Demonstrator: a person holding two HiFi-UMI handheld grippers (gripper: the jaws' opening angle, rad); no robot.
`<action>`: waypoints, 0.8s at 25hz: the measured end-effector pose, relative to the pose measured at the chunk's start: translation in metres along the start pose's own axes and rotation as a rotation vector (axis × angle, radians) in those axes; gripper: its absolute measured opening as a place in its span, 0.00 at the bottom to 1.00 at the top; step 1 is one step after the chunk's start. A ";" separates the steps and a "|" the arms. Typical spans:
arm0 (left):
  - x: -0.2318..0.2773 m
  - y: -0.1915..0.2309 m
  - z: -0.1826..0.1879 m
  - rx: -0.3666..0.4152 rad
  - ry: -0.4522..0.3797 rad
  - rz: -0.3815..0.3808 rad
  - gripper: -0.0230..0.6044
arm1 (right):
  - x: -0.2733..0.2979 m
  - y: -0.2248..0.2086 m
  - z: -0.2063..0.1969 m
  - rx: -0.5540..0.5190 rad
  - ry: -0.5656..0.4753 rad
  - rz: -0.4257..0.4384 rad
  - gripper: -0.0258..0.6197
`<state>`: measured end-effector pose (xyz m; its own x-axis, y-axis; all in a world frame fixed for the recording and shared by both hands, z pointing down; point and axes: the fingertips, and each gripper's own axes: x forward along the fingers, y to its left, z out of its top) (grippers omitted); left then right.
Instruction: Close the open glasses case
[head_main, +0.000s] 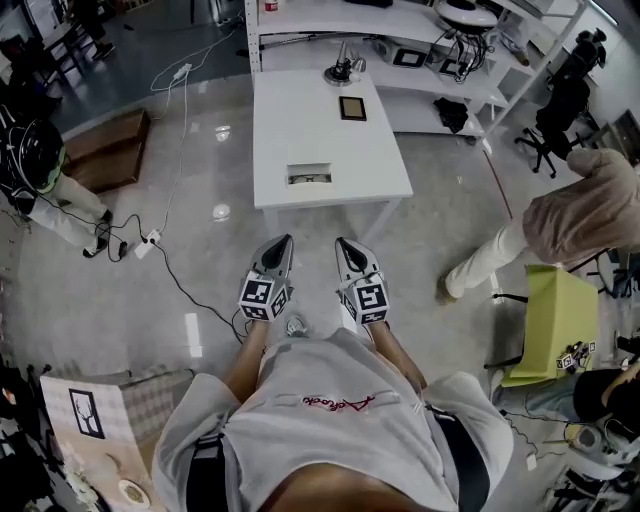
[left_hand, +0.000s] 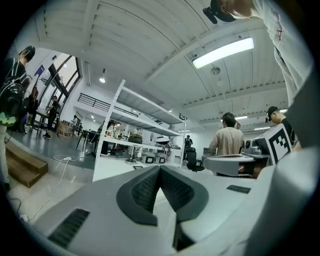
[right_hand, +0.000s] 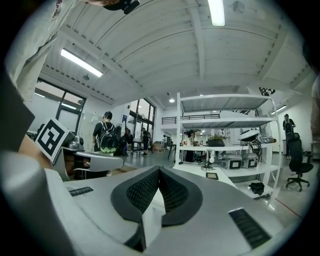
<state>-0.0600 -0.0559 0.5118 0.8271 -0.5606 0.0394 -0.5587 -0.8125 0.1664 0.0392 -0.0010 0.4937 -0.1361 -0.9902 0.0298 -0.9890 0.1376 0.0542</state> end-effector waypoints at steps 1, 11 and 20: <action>0.007 0.005 0.002 0.000 -0.001 -0.009 0.05 | 0.008 -0.004 0.000 -0.001 0.001 -0.010 0.07; 0.043 0.061 -0.003 -0.003 0.029 -0.047 0.05 | 0.072 -0.007 -0.012 0.019 0.013 -0.042 0.07; 0.058 0.068 -0.028 -0.040 0.086 -0.061 0.05 | 0.083 -0.018 -0.038 0.037 0.069 -0.050 0.07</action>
<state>-0.0477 -0.1391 0.5532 0.8625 -0.4935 0.1123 -0.5060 -0.8365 0.2103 0.0479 -0.0852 0.5333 -0.0830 -0.9918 0.0968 -0.9961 0.0854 0.0209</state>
